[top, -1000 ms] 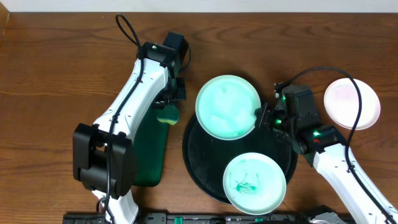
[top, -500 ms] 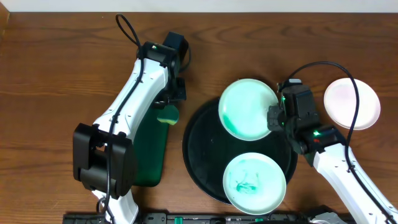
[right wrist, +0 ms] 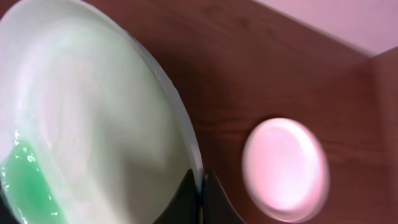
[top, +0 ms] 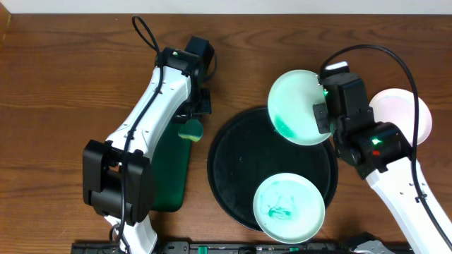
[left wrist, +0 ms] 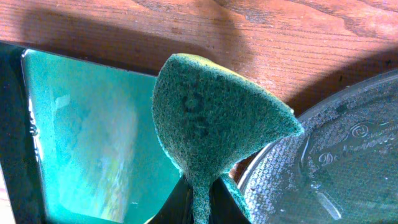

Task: Clean dirty plates on tray and stack at the side
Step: 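Lift and tilt the scrubbed plate with the right gripper toward the right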

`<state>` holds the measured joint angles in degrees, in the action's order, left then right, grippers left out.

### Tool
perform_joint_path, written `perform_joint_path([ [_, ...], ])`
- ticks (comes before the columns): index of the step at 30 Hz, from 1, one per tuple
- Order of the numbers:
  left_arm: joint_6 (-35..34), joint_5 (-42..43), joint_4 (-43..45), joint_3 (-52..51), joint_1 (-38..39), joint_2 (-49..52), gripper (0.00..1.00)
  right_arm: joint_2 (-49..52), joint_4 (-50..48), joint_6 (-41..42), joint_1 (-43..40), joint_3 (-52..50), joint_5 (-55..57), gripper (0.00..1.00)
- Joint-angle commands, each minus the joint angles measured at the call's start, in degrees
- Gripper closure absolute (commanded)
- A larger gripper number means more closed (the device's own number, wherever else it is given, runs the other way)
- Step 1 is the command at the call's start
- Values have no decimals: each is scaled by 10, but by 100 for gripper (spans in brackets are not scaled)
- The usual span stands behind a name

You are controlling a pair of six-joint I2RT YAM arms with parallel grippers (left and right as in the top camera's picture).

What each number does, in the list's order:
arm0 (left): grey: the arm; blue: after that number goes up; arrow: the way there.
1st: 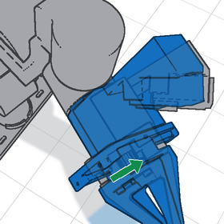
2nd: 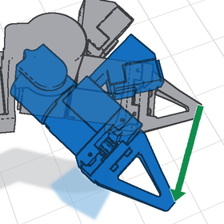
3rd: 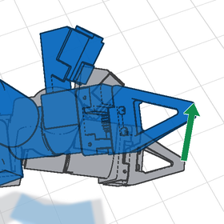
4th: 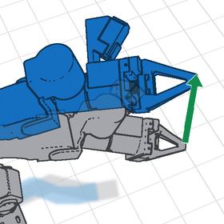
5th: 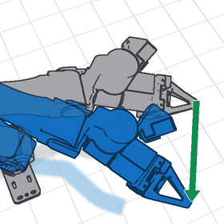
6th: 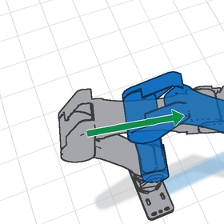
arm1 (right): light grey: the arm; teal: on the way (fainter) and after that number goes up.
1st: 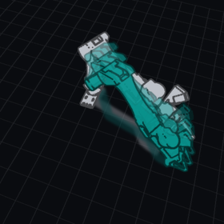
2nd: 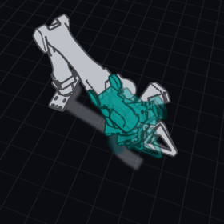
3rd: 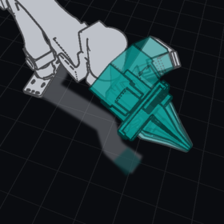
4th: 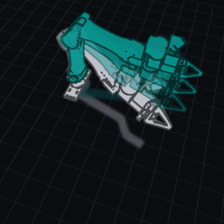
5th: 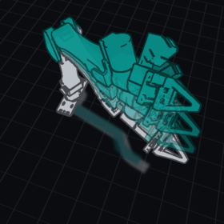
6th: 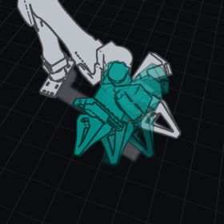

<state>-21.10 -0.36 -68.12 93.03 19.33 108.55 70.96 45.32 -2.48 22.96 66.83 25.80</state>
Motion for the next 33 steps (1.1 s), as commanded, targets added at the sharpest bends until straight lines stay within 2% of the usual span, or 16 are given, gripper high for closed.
perform_joint_path([
  [1,5,-3,0,-2,-1,-3,93,-5,23,-66,31,22,117,98],
  [9,5,-3,7,-2,-1,-3,93,0,42,-150,113,22,250,98],
  [19,10,-3,19,-12,-1,-2,93,60,47,-235,205,22,390,99],
  [33,9,-3,22,-17,-2,-2,93,97,42,-244,272,22,449,99],
])
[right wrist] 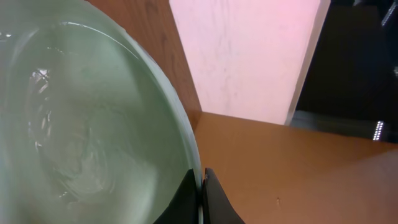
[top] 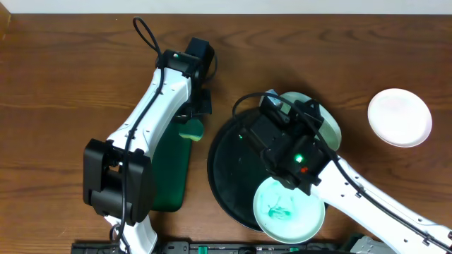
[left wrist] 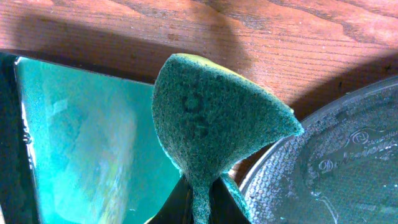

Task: Clean dirty plates on tray and stack at the side
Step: 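Lift and tilt the scrubbed plate with the right gripper toward the right, then carry the held plate right and set it on the plate at right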

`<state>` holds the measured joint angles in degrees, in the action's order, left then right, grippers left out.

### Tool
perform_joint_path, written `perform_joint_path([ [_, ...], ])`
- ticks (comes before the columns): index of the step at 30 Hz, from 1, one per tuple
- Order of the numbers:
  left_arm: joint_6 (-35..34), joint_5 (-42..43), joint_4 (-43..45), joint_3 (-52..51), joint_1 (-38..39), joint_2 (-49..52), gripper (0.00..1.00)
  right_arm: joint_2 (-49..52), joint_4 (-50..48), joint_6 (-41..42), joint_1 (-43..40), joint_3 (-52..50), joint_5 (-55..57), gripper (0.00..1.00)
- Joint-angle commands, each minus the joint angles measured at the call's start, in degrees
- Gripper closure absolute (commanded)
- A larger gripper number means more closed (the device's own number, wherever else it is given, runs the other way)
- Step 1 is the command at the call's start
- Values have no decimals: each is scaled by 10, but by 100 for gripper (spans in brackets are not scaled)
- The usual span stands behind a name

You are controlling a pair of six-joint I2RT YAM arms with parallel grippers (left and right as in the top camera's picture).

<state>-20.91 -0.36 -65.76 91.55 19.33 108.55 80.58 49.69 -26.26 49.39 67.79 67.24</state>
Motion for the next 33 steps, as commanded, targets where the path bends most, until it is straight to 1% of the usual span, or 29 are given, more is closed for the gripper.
perform_joint_path([
  [1,7,-3,-2,-2,-2,-2,93,1,-2,-6,8,13,34,99],
  [24,7,-3,-1,-2,-2,-2,93,1,-11,-6,9,13,32,98],
  [27,7,-3,-1,-2,-2,-2,93,1,-14,3,9,13,30,99],
  [29,7,-3,-1,-2,-1,-2,93,1,-12,48,8,13,13,99],
  [31,7,-3,-1,-2,-2,-2,93,1,4,137,4,13,-47,99],
  [32,7,-3,-1,-2,-2,-2,93,1,15,199,-1,13,-105,99],
  [33,7,-3,-1,-2,-2,-2,93,1,21,237,-6,13,-145,99],
])
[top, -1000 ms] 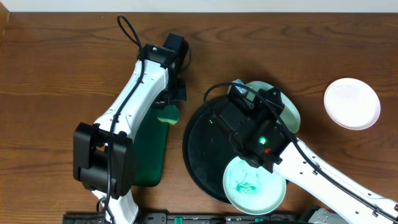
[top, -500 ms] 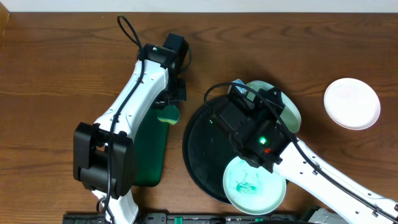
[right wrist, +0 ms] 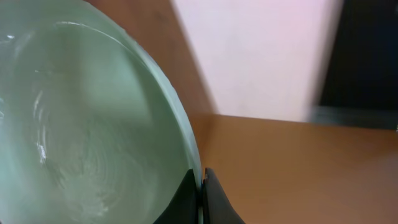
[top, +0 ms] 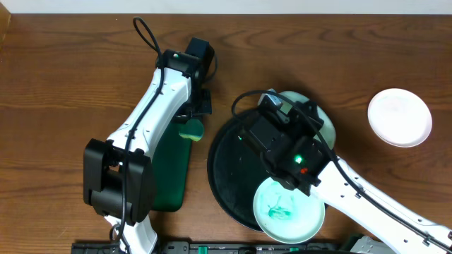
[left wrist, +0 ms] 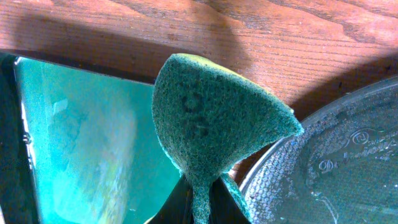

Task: Clean dirty plates on tray and stack at the side
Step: 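Carry the held plate right and set it on the plate at right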

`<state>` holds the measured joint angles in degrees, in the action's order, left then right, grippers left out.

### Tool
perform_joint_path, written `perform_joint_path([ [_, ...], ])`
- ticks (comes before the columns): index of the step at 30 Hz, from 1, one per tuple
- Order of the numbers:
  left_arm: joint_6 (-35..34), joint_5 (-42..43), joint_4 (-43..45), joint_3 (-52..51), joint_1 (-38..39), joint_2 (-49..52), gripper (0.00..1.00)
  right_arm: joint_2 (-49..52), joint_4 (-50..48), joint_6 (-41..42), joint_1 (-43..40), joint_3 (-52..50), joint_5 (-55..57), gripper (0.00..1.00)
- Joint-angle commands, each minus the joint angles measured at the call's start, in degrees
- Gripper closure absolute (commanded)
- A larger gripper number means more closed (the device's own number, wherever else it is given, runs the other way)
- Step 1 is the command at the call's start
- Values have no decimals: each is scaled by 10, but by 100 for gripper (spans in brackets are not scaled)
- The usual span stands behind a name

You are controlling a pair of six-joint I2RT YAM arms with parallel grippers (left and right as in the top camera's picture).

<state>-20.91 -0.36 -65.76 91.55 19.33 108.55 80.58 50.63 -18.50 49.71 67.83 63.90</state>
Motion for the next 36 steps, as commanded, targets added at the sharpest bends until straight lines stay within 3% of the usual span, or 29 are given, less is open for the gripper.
perform_joint_path([
  [1,7,-3,-2,-2,-2,-2,93,1,18,229,-23,12,-178,99],
  [5,8,-3,-2,-2,-2,-2,93,1,26,412,-82,10,-289,99],
  [8,7,-3,-2,-2,-1,-2,93,-1,21,444,-142,11,-317,98],
  [18,7,-3,0,-2,-1,-2,93,-2,24,463,-505,11,-589,98],
  [19,7,-3,1,-2,-1,-2,93,-2,25,456,-577,11,-630,98],
  [23,7,-3,1,-2,-1,-2,93,5,36,454,-708,10,-673,98],
  [28,7,-3,1,-2,-1,-2,93,37,44,454,-822,10,-674,99],
  [36,7,-3,0,-2,-1,-2,93,128,13,507,-917,10,-675,98],
])
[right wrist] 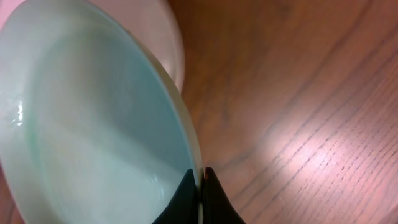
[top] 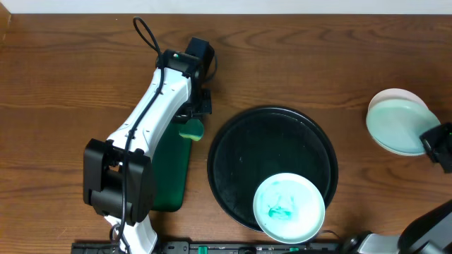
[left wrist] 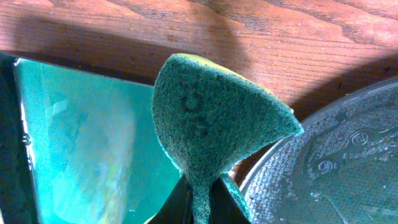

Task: Clean dirty plates on tray and stack at the side
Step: 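Carry the held plate right and set it on the plate at right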

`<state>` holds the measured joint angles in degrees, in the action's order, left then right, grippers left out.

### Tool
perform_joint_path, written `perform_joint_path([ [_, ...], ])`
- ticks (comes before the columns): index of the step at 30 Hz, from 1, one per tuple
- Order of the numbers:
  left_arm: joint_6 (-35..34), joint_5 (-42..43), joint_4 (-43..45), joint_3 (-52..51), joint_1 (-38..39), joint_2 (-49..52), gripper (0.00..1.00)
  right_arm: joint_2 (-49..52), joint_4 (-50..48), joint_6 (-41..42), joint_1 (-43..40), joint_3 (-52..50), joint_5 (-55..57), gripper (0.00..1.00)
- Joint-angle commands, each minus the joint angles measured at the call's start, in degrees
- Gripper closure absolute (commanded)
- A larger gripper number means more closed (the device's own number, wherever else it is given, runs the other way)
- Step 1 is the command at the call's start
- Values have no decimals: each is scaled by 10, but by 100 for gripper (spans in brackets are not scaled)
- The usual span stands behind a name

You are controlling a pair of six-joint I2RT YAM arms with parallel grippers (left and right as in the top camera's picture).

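Observation:
A pale green plate (top: 395, 127) hangs over a pinkish-white plate (top: 406, 95) at the table's right side, with my right gripper (top: 427, 143) shut on its rim. In the right wrist view the held plate (right wrist: 93, 124) looks clean and the lower plate (right wrist: 158, 25) peeks out behind it; whether they touch cannot be told. A plate with green smears (top: 289, 207) lies at the front of the round black tray (top: 268, 141). My left gripper (top: 191, 121) is shut on a green sponge (left wrist: 211, 124) between tray and basin.
A dark green basin (top: 169, 173) holding teal water (left wrist: 81, 143) lies left of the tray, under the left arm. The tray's textured rim (left wrist: 323, 174) is close to the sponge. The right arm (top: 424, 229) enters from the front right corner.
My right gripper has moved from over the tray's back right to the table's far right. The pale green plate in it now hangs over the pinkish-white plate. The left arm has not moved.
First my right gripper held the plate, with green liquid in it, at the tray's back right edge. At the following two moments the arm stretched over the tray with the plate showing no green. Now the plate is over the side plate. The sponge stayed held throughout.

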<state>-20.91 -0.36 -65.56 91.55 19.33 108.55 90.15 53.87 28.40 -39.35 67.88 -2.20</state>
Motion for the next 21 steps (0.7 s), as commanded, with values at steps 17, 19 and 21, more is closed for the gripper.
perform_joint_path([
  [17,7,-3,-2,-2,-1,-2,93,122,-131,35,-14,10,-84,99],
  [19,7,-3,-2,-2,-1,-2,93,124,-138,35,-7,10,-84,98],
  [21,7,-3,-2,-2,-1,-2,93,125,-144,35,-1,10,-84,98],
])
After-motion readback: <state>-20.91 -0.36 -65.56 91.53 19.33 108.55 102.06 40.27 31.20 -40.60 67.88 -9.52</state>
